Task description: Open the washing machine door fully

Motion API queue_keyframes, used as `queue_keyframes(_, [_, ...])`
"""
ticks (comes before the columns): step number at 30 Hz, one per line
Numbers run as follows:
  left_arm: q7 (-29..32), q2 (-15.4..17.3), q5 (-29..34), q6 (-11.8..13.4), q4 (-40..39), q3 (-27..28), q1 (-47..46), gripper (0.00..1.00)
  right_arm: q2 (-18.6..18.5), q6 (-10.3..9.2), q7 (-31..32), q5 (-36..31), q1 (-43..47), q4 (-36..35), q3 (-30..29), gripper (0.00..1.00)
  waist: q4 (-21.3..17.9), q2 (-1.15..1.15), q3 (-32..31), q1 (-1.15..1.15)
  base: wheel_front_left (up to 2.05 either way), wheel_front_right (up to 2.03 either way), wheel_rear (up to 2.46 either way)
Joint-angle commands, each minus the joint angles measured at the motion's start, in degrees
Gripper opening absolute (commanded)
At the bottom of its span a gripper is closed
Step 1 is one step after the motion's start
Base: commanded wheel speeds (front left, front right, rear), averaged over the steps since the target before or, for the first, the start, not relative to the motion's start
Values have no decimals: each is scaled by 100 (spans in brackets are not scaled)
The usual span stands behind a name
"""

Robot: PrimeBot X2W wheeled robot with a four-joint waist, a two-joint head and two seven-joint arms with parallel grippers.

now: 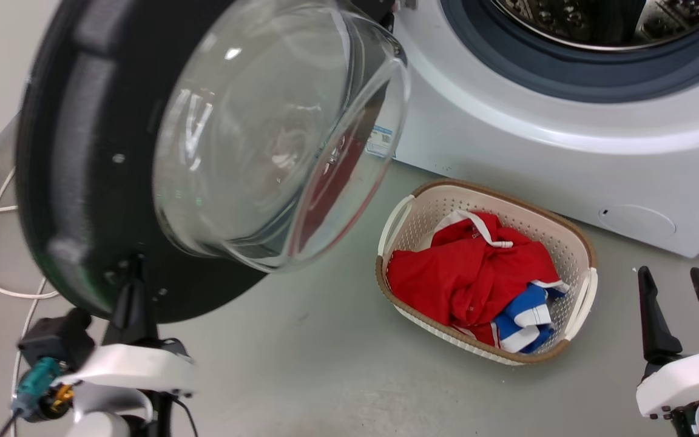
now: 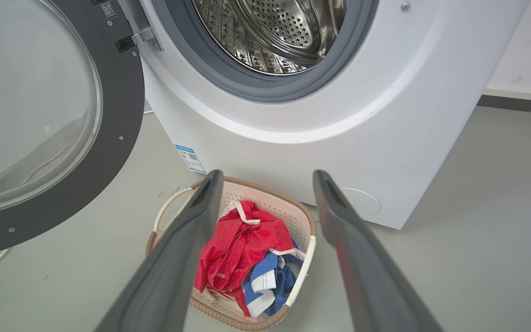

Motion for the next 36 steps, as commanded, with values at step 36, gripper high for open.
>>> queue_keyframes(36, [-293, 151, -280, -752, 1900, 1301, -558, 0, -27, 1, -132, -9, -122, 152, 159, 100, -407, 0, -123, 0, 0, 0, 0])
